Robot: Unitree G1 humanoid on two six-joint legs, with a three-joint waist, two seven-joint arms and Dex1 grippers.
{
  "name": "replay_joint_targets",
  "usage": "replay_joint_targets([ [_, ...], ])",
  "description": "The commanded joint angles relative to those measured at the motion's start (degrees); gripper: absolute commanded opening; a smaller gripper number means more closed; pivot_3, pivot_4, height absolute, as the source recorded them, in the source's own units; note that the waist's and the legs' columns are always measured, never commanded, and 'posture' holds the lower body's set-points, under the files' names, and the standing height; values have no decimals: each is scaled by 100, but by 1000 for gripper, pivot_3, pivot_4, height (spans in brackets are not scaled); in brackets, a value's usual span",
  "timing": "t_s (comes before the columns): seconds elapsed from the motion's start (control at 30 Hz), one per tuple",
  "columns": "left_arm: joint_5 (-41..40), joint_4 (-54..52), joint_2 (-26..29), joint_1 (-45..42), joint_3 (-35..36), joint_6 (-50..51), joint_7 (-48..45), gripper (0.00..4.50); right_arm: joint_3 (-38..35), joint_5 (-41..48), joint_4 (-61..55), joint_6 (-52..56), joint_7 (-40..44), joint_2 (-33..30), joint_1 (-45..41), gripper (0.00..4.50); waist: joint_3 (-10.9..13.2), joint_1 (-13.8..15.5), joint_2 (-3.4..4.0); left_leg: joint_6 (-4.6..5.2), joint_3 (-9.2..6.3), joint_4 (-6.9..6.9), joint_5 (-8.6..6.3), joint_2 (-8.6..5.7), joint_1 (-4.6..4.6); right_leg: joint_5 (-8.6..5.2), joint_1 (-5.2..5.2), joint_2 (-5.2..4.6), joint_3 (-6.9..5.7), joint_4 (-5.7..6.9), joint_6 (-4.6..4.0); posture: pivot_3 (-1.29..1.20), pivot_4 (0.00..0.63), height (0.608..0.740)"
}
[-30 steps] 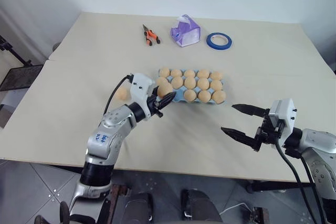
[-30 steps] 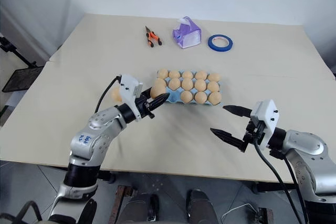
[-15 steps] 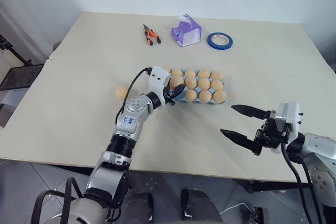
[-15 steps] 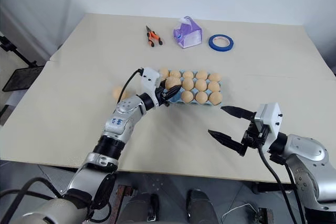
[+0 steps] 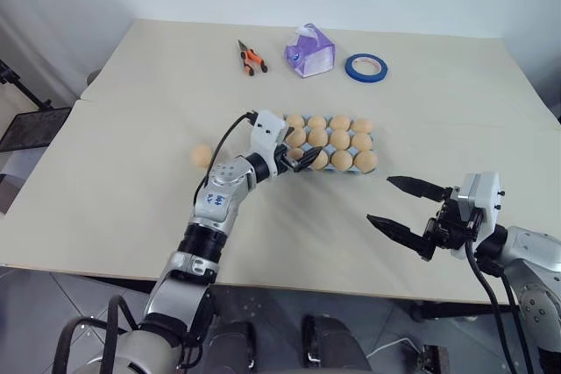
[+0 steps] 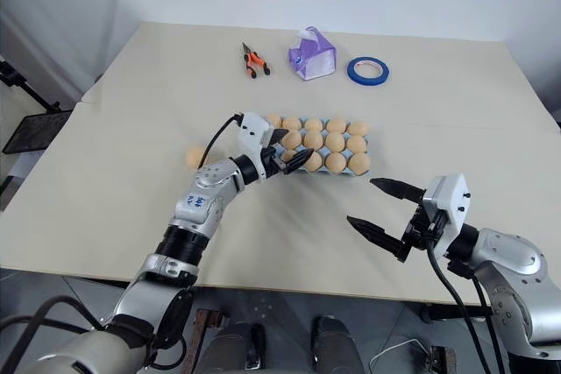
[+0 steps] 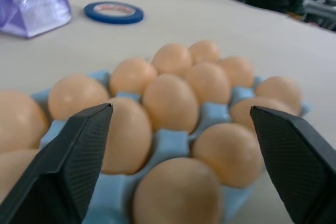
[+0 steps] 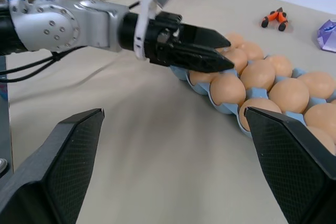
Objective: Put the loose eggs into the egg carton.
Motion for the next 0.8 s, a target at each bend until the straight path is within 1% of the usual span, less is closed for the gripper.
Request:
replay_joint_targets([
  [0.03,-425,-1623,440,649,124,804,-320,4455,-60,64,-68,-44,55,-28,-35,4500,-1,-37,1,-1,1,-1,0,1,0,0,-1,1,2,0,0,0,150,740],
  [0.1,-796,-2501,815,1202,270,1375,-531,4455,-30,53,-9,-58,98,-30,-75,4500,-1,-62,2,-9,4,-5,-3,6,9,-1,-1,3,6,9,-1,0,150,740],
  [0.17,-1198,-3180,1202,1725,578,1790,-698,4455,3,44,56,-62,153,-36,-127,4500,-1,-73,2,-15,2,-5,-1,10,9,-4,-3,5,6,12,-7,0,150,740],
  [0.27,-1657,-3721,1690,2327,1181,2157,-810,4455,49,33,183,-70,246,-49,-238,4500,0,-68,3,-16,-3,1,3,10,10,-8,0,3,4,15,-15,0,150,740],
  [0.43,-1988,-3719,2436,3116,2132,2241,-1026,4455,190,-32,445,-108,410,-49,-493,4500,0,-27,3,-9,-3,3,14,7,12,4,3,-6,4,10,-32,0,150,740],
  [0.53,-2068,-3564,2724,3452,2580,2113,-1145,4455,257,-69,577,-127,493,-41,-638,4500,1,-19,4,-13,-3,-5,12,7,10,4,0,-11,4,1,-34,0,150,740],
  [0.6,-2071,-3491,2831,3589,2747,2028,-1192,4455,277,-79,606,-130,536,-35,-672,4500,1,-9,4,-35,-6,-9,-2,8,6,3,-3,-12,1,-8,-35,0,150,740],
  [0.7,-2009,-3283,2962,3702,2971,1884,-1217,4455,317,-115,696,-143,599,-23,-752,4500,1,-11,4,-39,-10,-21,-5,8,1,3,-5,-13,-4,-26,-37,0,150,740],
  [0.8,-1996,-3224,2996,3721,3030,1802,-1194,4455,326,-128,715,-147,619,-27,-766,4500,1,-20,4,-38,-8,-25,-11,9,-1,3,-7,-14,-4,-34,-37,0,150,740],
])
